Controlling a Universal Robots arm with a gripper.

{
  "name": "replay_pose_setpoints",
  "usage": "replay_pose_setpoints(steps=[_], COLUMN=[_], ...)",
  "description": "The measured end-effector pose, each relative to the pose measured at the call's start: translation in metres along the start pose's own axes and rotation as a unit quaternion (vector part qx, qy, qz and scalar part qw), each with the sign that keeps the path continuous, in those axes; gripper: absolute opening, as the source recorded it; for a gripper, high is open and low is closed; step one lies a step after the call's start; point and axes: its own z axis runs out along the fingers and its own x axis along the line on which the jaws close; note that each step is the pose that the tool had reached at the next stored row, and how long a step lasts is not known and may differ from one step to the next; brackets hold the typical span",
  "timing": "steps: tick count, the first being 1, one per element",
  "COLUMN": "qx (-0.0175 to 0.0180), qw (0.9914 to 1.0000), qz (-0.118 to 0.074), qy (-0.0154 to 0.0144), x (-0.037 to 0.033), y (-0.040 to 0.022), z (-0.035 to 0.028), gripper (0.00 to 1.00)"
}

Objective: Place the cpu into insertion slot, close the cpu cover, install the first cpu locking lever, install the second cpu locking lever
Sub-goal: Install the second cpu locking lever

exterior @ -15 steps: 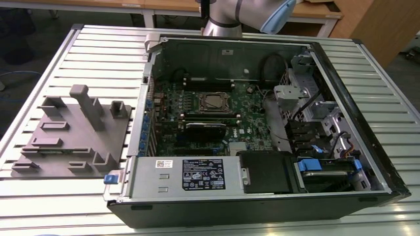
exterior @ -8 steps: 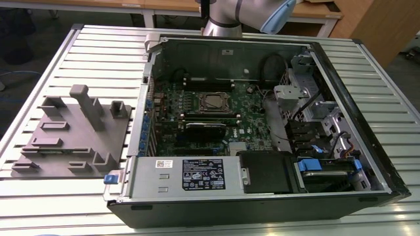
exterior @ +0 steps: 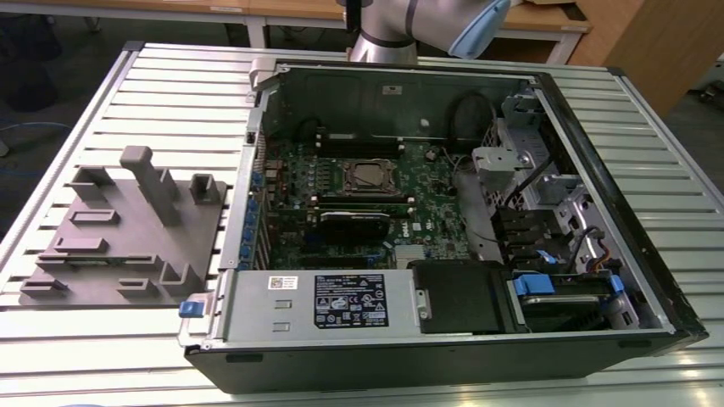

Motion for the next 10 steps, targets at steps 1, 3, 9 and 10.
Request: replay_pose_setpoints(steps=[1,3,9,10], qx=[-0.0002,-0.0015,-0.0014,-0.0014], qw=[1.00000,1.00000,1.00000,1.00000], qz=[0.000,0.000,0.000,0.000], qy=[0.0001,0.0002,0.0003,0.0003], x=[0.0000,0.0000,0.0004,0.0005], y=[0.0000,0.0000,-0.0005,-0.0006], z=[0.0001,0.0009,0.0059,0.0076], gripper=[0.10,0.10,0.10,0.10])
